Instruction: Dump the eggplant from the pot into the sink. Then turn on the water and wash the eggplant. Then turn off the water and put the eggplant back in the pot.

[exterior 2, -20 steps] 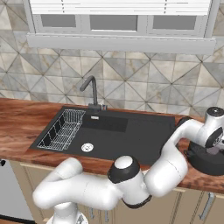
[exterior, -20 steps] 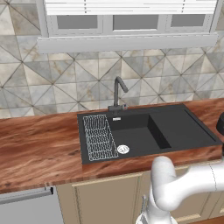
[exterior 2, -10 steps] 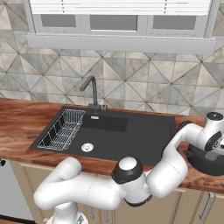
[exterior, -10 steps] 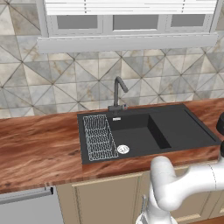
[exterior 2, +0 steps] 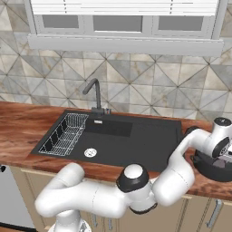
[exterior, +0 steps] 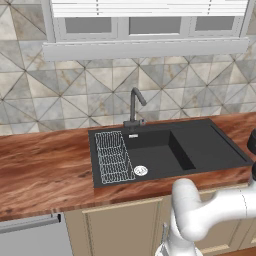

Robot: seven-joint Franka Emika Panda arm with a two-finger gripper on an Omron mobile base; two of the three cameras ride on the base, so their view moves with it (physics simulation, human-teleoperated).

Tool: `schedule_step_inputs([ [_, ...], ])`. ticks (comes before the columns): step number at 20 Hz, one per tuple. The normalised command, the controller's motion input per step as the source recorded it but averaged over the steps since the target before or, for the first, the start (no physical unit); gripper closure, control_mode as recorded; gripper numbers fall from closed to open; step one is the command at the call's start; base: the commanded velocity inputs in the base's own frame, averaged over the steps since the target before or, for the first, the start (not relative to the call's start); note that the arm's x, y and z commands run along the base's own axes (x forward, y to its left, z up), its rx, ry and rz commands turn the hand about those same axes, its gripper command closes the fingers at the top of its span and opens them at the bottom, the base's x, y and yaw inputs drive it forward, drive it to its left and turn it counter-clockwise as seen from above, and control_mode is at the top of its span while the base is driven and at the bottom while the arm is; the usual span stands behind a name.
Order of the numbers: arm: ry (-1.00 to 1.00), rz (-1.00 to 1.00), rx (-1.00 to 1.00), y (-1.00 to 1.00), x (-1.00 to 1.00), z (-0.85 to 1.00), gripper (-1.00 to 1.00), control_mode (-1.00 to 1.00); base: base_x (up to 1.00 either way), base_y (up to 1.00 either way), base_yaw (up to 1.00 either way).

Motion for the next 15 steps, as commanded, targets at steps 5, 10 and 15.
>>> schedule_step_inputs([
  [5, 0.0, 0.0, 0.02, 0.03, -0.1, 0.5, -1.0, -1.0, 0.0, 0.0, 0.0],
  [10, -0.08, 0.0, 0.02, 0.23, -0.21, 1.0, -1.0, -1.0, 0.0, 0.0, 0.0],
  [15, -0.01, 0.0, 0.0, 0.51, -0.52, 0.89, -1.0, -1.0, 0.0, 0.0, 0.0],
])
